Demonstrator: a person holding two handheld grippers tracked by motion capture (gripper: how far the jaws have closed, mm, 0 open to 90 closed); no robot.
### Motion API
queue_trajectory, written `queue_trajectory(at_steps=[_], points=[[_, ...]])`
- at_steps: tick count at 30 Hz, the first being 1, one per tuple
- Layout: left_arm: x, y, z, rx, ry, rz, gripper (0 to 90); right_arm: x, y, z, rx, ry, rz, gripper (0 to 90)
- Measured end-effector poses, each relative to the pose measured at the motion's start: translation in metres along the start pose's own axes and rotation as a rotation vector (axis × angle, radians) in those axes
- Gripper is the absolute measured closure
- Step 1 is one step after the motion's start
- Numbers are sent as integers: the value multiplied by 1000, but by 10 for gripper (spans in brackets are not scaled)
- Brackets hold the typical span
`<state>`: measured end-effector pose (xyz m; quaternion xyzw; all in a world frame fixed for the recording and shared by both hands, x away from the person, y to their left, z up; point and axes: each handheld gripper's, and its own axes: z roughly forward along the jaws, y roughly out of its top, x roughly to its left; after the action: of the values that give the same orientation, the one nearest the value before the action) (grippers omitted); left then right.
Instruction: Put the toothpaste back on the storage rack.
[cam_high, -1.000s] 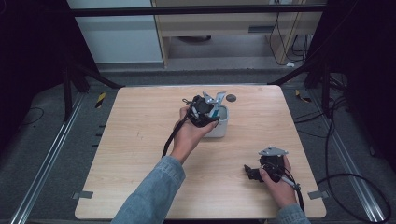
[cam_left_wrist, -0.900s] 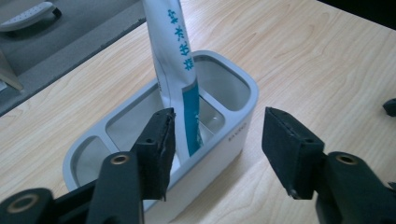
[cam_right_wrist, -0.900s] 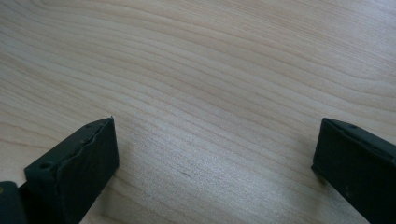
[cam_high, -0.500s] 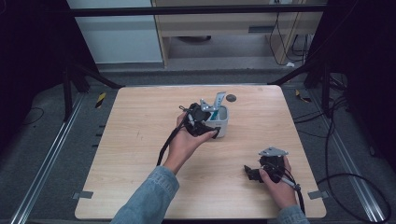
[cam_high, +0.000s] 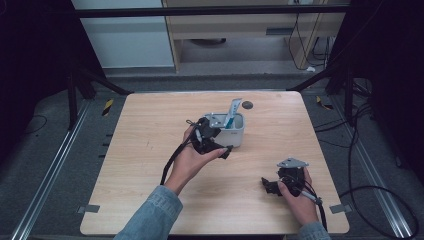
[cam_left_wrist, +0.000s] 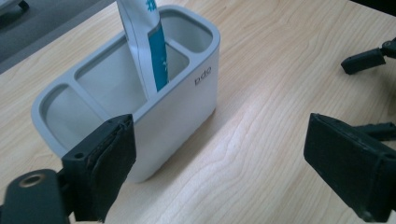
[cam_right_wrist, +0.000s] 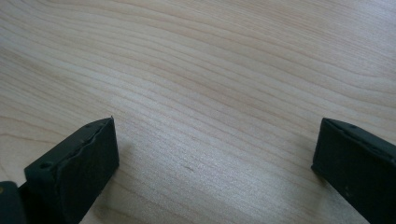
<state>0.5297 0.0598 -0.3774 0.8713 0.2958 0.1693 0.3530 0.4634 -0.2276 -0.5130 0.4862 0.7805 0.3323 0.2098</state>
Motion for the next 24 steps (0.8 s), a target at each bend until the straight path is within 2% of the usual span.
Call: queue_trajectory(at_steps=[7,19,24], points=[[4,-16,-17,-7,17,-5,45,1,-1,-1,0,1,0,5],[26,-48,-32,-10,75,-33,53,1,-1,-1,0,2,0,4],[32,-66,-36,16,119,-9,52,1,-1,-1,0,2,-3,4]])
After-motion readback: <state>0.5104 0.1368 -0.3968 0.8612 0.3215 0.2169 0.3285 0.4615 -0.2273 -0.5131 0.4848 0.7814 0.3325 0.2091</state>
